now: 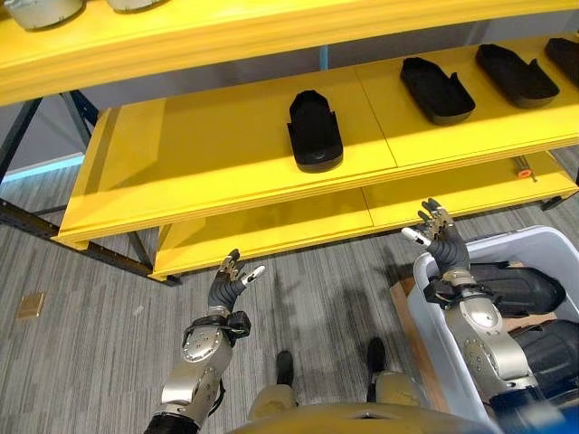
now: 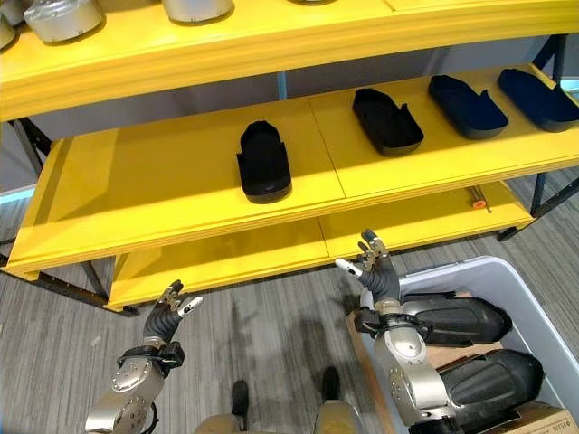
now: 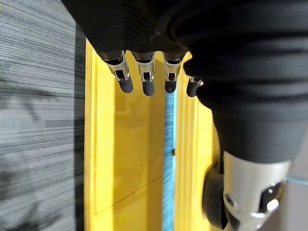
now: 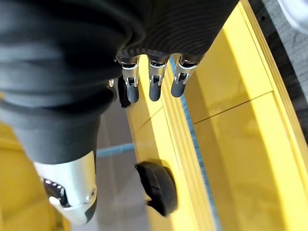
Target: Move parts from the plastic box to the shelf.
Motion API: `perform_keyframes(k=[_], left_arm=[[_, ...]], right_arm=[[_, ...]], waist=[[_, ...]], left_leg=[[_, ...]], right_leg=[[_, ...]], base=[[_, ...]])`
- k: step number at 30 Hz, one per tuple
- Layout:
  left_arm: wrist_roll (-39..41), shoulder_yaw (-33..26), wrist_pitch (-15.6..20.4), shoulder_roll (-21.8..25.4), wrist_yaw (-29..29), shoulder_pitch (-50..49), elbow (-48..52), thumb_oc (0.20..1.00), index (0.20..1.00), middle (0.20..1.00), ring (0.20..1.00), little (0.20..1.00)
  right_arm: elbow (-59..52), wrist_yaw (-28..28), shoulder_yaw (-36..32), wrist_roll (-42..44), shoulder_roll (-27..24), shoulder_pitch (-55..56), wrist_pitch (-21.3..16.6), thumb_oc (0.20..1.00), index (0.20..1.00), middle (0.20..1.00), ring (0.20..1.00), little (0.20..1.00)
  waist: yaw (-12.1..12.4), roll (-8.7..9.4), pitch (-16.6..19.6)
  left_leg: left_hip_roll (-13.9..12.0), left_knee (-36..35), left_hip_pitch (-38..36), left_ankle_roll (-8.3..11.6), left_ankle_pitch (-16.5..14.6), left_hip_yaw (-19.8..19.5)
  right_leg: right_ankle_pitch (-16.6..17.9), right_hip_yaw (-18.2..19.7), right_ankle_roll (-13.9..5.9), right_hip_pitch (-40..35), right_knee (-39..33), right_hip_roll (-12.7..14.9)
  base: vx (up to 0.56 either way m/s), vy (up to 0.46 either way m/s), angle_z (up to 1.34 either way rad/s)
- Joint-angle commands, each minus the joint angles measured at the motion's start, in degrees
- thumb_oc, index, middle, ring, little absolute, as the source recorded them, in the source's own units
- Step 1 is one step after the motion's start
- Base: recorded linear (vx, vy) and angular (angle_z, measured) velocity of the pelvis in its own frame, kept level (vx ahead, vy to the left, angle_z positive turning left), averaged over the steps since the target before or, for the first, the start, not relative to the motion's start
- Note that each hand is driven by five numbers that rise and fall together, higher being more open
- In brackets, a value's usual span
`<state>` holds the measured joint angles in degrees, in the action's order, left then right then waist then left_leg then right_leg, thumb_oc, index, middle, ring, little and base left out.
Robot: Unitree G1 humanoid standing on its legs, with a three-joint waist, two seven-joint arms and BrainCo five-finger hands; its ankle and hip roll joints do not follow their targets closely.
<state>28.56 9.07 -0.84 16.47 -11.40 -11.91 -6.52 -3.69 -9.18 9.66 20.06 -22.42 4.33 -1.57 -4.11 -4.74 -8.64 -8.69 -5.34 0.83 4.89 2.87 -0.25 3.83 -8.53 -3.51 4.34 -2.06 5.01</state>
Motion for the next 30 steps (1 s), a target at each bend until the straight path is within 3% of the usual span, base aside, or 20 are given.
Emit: perform_keyframes(k=[1,6,14,30], left_arm=[[-2.93,-0.86,3.54,3.57,0.26,1.04,-0.29,1.0,1.0,1.0,1.0,1.0],[-4.15,-0.68,4.72,4.75,-0.06,0.83,-0.92,1.0,1.0,1.0,1.0,1.0],[-3.37,0.03,5.86,6.24,-0.36,1.72,-1.0,1.0,1.0,1.0,1.0,1.0],[-1.96,1.72,7.11,8.41,-1.58,4.27,1.45,1.0,1.0,1.0,1.0,1.0]], right_arm=[[-0.41,-2.53,0.62,-15.2,-2.72,-4.12,-2.46,1.0,1.0,1.0,1.0,1.0],[4.81,-5.82,3.78,-28.95,-6.22,-8.2,-1.4,1.0,1.0,1.0,1.0,1.0],[16.56,-8.3,9.6,-37.84,-7.56,-17.64,1.47,1.0,1.0,1.0,1.0,1.0],[24.74,-12.16,15.05,-39.08,-4.31,-32.84,4.02,1.0,1.0,1.0,1.0,1.0]], waist=[[1.06,2.16,0.34],[2.47,2.68,0.35],[5.06,3.24,-0.4],[8.11,3.12,-6.09]], left_leg=[[-3.77,1.0,-2.83,2.02,1.45,1.93],[-3.19,0.63,-2.79,1.7,0.79,1.83],[-2.62,0.42,-2.02,1.59,0.8,1.03],[-1.73,2.83,4.77,1.1,1.37,-0.07]], right_leg=[[-7.72,2.99,-4.72,-0.32,8.13,5.01],[-6.92,2.58,-5.39,-1.26,6.21,5.73],[-6.32,1.46,-5.45,-2.28,4.34,6.39],[-5.54,0.99,-5.12,3.14,5.76,7.24]], base=[[0.04,0.045,-0.02],[0.0,0.0,0.0],[0.0,-0.001,0.01],[-0.04,0.0,0.05]])
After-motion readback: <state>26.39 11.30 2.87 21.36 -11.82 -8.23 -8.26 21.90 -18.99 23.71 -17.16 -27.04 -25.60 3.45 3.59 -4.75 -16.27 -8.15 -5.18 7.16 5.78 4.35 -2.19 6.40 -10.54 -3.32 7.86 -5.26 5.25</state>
